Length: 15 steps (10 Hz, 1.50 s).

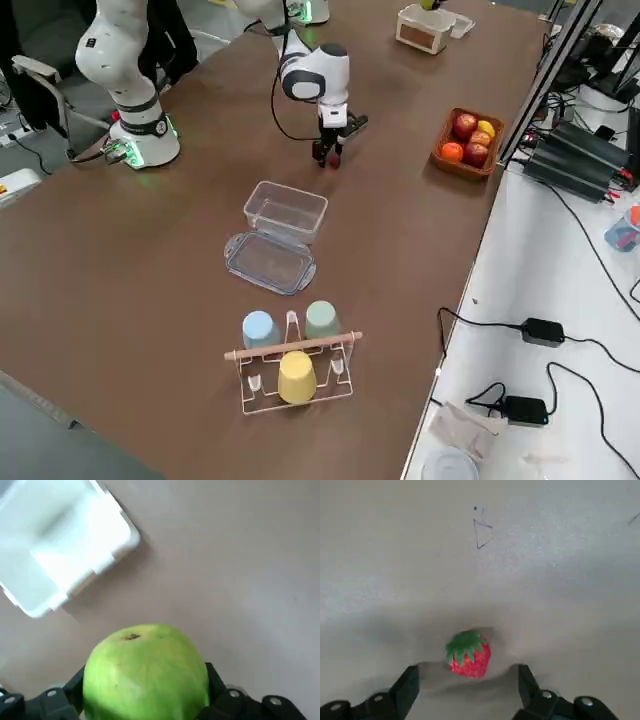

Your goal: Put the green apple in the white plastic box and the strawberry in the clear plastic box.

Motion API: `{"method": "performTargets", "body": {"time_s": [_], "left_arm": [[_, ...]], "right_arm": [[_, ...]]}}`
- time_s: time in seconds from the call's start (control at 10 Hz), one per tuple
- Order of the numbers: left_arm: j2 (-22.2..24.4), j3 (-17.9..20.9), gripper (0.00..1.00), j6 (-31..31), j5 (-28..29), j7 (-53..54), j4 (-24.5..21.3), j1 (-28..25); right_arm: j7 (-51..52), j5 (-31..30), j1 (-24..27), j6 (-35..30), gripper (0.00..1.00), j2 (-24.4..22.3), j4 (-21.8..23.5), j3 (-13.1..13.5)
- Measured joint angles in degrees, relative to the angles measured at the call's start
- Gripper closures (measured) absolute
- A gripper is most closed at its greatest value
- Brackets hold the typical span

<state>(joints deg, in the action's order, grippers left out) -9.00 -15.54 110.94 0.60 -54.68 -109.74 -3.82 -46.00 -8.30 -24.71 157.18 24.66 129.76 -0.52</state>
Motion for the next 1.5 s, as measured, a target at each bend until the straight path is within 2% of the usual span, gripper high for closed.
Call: {"method": "performTargets", "body": {"time_s": [0.1, 0.3, 0.5, 0.8, 1.0, 1.2, 1.4, 1.5], "left_arm": [[-0.24, 0.03, 0.11, -0.01, -0.04, 4.68, -0.44, -3.58], [-1.97, 0.07, 0.11, 0.03, 0.11, 9.17, -1.28, -6.39], [-5.52, 0.12, 0.11, 0.13, 2.71, 9.43, -2.06, -7.62], [-8.24, 0.22, 0.11, 2.70, 8.86, 9.40, -4.67, -13.50], [-8.77, 0.22, 0.11, 6.70, 10.36, 9.48, -7.38, -15.70], [-9.42, 0.06, 0.11, 7.80, 10.38, 9.48, -8.08, -15.68], [-9.42, 0.00, 0.09, 7.84, 10.43, 9.51, -8.08, -15.68], [-9.36, -0.02, 0.01, 7.78, 10.45, 9.52, -8.06, -15.68]], "right_arm": [[0.00, 0.00, 0.01, 0.01, 0.30, 0.00, -0.05, 0.08], [-0.02, 0.00, -0.02, 0.07, 0.64, -0.18, -0.50, -0.05], [-0.65, 0.00, -0.02, 0.06, 0.70, -0.18, -0.54, -0.03], [-0.65, 0.00, 1.11, -1.73, 0.72, -0.58, -1.42, 0.54], [3.11, -0.02, 4.28, -13.04, 0.72, -4.40, -4.76, 0.62], [11.13, -0.02, 7.40, -22.81, 0.72, -10.73, -6.16, 0.55], [20.52, -0.01, 11.42, -28.45, 0.72, -15.37, -5.61, 0.65], [24.73, -0.01, 13.61, -29.27, 0.72, -16.73, -4.56, 0.71]]}}
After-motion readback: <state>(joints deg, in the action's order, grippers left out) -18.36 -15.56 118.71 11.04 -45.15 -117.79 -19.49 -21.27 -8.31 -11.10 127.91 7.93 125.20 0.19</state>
